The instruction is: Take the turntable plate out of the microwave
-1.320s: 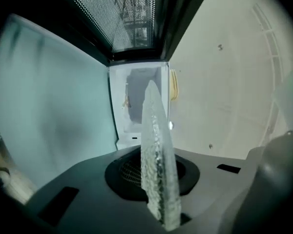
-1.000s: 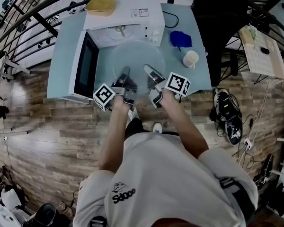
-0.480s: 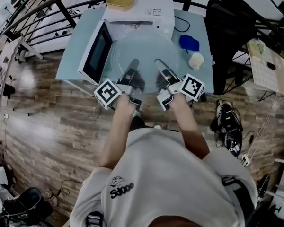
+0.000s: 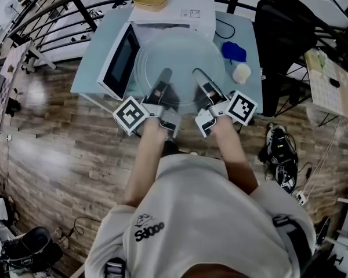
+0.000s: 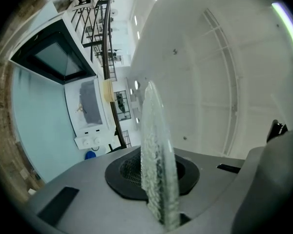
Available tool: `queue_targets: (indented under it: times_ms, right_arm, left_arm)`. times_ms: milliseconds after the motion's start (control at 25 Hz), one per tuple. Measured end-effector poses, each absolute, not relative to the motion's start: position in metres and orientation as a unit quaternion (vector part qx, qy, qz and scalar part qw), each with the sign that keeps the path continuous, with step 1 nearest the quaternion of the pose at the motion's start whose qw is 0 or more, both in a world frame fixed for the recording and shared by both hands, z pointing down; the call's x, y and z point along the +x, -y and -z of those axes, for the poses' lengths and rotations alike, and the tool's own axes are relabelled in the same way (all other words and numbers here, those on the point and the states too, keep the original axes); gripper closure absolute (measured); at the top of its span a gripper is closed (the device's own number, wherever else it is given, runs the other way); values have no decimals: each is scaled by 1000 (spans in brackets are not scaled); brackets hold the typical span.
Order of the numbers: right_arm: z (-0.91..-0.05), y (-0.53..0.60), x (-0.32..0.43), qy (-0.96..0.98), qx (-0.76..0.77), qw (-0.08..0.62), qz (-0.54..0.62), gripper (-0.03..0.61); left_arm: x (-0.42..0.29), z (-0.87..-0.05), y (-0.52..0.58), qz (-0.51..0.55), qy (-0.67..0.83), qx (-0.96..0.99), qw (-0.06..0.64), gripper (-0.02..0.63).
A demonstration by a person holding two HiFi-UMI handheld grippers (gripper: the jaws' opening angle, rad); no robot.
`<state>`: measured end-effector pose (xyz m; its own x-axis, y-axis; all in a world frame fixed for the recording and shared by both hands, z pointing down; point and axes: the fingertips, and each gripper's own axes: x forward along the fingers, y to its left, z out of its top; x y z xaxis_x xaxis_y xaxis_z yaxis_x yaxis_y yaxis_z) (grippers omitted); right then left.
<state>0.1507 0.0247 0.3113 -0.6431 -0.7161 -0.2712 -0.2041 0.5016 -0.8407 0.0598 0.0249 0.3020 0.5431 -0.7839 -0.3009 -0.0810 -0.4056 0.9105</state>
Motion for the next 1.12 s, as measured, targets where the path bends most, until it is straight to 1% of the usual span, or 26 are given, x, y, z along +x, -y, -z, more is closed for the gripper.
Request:
queue_targets:
  times_ms: [1120]
  right_arm:
    - [-330, 5, 159, -782, -304, 314, 444, 532]
  left_arm:
    - [68, -323, 9, 362, 286, 735, 497, 571]
